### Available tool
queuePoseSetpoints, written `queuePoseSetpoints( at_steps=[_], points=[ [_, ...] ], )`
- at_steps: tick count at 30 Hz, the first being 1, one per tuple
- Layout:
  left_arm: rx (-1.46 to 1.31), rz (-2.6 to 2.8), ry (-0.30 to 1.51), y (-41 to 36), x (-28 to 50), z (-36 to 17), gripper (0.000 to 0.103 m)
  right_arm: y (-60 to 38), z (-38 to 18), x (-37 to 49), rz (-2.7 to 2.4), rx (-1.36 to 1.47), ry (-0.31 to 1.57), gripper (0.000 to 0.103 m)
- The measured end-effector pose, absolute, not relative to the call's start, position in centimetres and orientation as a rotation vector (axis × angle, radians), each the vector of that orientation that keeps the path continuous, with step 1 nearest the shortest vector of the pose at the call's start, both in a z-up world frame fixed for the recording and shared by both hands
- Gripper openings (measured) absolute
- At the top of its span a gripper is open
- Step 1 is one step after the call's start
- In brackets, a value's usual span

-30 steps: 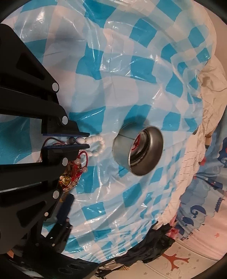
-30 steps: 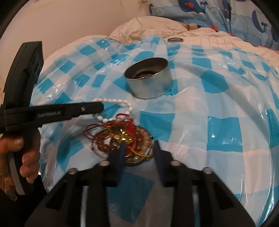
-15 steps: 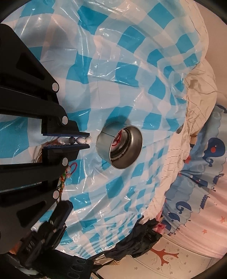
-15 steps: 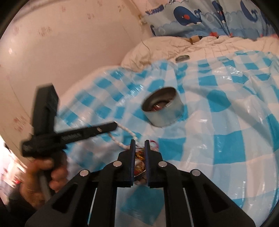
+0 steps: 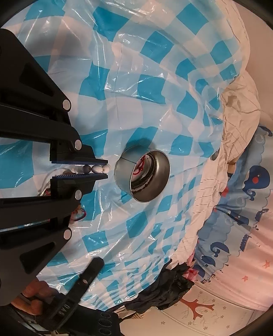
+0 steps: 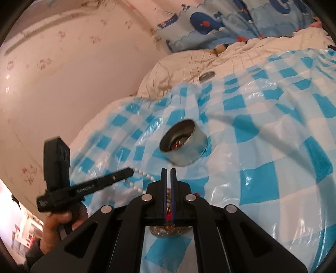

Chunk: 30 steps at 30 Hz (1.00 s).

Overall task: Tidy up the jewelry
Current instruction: 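Lift the white bead bracelet with the left gripper while the right gripper grasps a beaded cord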

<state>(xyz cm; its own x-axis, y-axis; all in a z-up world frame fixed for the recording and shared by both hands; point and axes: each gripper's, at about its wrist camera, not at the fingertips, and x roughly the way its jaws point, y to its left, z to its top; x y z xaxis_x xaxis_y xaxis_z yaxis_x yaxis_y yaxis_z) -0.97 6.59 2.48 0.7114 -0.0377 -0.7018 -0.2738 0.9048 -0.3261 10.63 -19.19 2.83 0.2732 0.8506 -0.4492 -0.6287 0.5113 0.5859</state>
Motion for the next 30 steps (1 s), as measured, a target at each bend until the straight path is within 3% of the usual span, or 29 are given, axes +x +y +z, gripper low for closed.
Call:
queuePoseSetpoints(
  at_steps=[5,6,8,10,14,17,20,21,24,30],
  points=[
    [-0.434,0.138,0.774,6.7,-1.1,2.5,0.006,-19.3,3.2,10.9,1.064,0.321,0.814,0.006],
    [-0.435,0.138,0.776,6.7,-1.1,2.5,0.007,-18.6,3.2,10.5,1.092,0.29,0.835,0.038],
    [-0.437,0.139,0.783,6.7,-1.1,2.4,0.007,-17.5,3.1,9.3,1.08,0.219,0.84,0.083],
    [-0.437,0.14,0.783,6.8,-1.1,2.4,0.007,-16.4,3.1,7.8,1.106,0.131,0.815,0.08],
    [-0.44,0.142,0.783,6.8,-1.1,2.4,0.007,-13.5,2.1,4.2,1.188,-0.143,0.82,0.051],
    [-0.441,0.144,0.784,6.9,-1.2,2.3,0.007,-12.3,0.8,2.6,1.175,-0.296,0.824,0.036],
    [-0.443,0.14,0.784,6.9,-1.2,2.2,0.007,-11.8,-0.1,2.1,1.149,-0.358,0.811,0.028],
    [-0.441,0.139,0.786,6.9,-1.1,2.2,0.007,-11.8,-0.4,2.2,1.138,-0.372,0.811,0.019],
    [-0.439,0.136,0.789,6.8,-1.2,2.1,0.007,-11.9,-0.6,2.5,1.12,-0.383,0.817,0.005],
    [-0.444,0.143,0.786,6.8,-1.3,2.2,0.007,-12.9,0.8,3.9,1.182,-0.229,0.841,0.005]
  ],
)
